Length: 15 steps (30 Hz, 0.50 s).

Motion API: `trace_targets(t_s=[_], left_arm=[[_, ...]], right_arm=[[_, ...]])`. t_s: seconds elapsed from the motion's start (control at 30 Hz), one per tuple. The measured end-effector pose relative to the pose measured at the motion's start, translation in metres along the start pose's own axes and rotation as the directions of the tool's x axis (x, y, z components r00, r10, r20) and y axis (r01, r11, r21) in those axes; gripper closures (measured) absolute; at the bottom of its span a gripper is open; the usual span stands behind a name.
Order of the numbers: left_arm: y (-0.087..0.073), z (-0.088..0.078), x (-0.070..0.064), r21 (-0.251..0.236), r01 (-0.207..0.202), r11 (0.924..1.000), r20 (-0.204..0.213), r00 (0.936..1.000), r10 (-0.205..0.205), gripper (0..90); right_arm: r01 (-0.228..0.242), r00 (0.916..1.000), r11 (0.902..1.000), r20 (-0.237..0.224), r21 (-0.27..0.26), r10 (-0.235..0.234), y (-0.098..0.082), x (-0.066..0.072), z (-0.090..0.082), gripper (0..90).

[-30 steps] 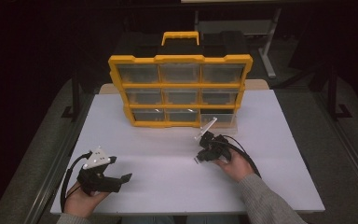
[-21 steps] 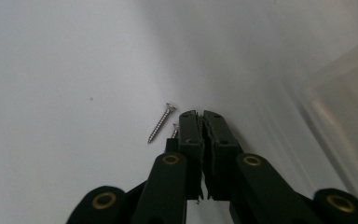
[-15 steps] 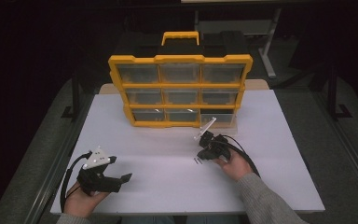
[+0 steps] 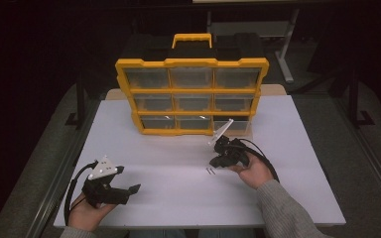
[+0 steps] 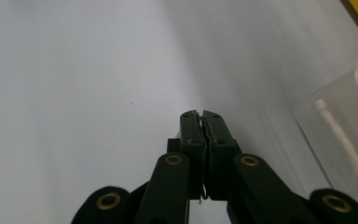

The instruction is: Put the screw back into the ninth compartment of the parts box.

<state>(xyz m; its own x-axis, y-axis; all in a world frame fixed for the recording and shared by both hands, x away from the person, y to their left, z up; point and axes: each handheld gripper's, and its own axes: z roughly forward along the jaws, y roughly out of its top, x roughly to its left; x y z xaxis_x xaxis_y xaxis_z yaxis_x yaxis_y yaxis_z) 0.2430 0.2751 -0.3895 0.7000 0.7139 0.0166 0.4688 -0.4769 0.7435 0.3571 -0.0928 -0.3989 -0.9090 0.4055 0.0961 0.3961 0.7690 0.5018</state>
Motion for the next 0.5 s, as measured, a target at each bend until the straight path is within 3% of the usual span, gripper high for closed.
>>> trace_targets(t_s=[0.23,0.5], left_arm=[[0.0,-0.001,0.0,0.001,0.003,1.0,0.0,1.0,-0.003,16.2],[0.0,0.0,0.0,0.001,0.0,1.0,0.0,1.0,0.0,16.2]], right_arm=[[0.038,0.998,0.9992,-0.05,-0.012,-0.039,0.007,-0.001,-0.015,87.1],[0.03,0.997,0.9988,-0.07,-0.039,-0.032,0.011,-0.007,-0.034,87.1]])
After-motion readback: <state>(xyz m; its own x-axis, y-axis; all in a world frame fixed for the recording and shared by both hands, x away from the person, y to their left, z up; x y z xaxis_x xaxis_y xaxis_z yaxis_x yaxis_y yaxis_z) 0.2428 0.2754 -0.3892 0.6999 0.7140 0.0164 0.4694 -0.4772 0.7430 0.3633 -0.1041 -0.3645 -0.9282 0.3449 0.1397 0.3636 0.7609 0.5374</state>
